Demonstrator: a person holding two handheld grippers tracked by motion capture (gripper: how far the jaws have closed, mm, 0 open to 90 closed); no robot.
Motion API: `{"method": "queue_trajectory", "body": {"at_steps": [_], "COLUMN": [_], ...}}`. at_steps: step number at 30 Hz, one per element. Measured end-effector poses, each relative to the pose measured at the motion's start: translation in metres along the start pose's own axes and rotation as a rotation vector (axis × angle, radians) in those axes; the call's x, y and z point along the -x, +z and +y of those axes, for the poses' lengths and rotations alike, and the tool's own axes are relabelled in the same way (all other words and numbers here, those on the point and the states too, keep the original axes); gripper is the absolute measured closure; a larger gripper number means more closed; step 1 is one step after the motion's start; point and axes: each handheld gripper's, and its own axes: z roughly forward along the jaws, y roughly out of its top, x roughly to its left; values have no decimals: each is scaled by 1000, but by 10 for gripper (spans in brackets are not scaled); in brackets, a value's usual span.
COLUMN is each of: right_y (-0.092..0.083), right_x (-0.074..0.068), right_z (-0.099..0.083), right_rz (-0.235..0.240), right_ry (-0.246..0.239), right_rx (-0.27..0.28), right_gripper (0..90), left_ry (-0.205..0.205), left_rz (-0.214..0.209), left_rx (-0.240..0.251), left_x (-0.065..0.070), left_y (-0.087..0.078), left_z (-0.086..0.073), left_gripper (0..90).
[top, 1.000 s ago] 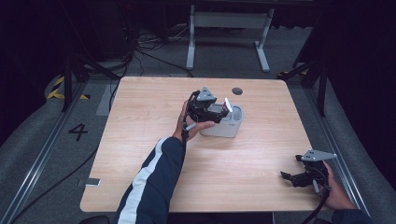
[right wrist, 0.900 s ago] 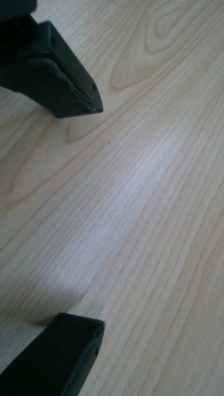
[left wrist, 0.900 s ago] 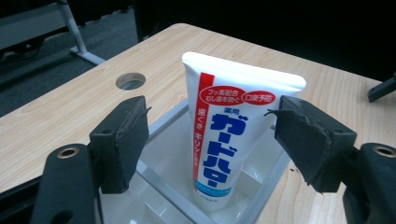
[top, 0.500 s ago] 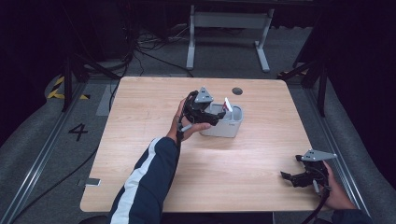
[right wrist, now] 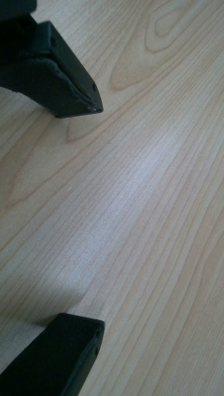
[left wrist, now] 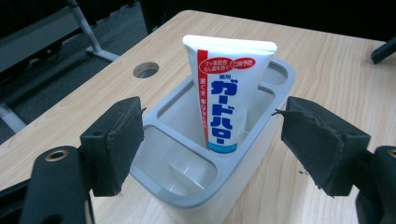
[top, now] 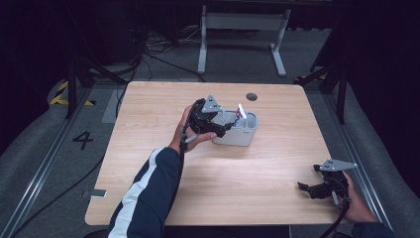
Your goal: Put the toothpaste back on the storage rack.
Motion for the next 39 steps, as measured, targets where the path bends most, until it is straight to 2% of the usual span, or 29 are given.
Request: {"method": "queue_trajectory", "body": {"at_steps": [3,12,14,24,30,35,39], "right_y": [0,0,0,0,0,0,0], "right_x": [0,0,0,0,0,0,0], "right_z": [0,0,0,0,0,0,0], "right_rz": [0,0,0,0,0,0,0], "right_ry": [0,0,0,0,0,1,0], "right_rx": [0,0,0,0,0,0,0], "right_gripper": [2,2,1,2,2,2,2], "left_ry": [29,64,88,99,106,102,130], "left_rz": [2,-2,11,46,95,115,136], "left_rx": [-17,-49,-68,-108,-156,-167,-202], "left_x": [0,7,7,4,2,2,3], "left_y": [-6,-20,-24,-40,-51,-58,-65], "left_z": [-1,-10,-14,-34,-51,-62,-73], "left_gripper": [209,199,197,194,175,173,173]}}
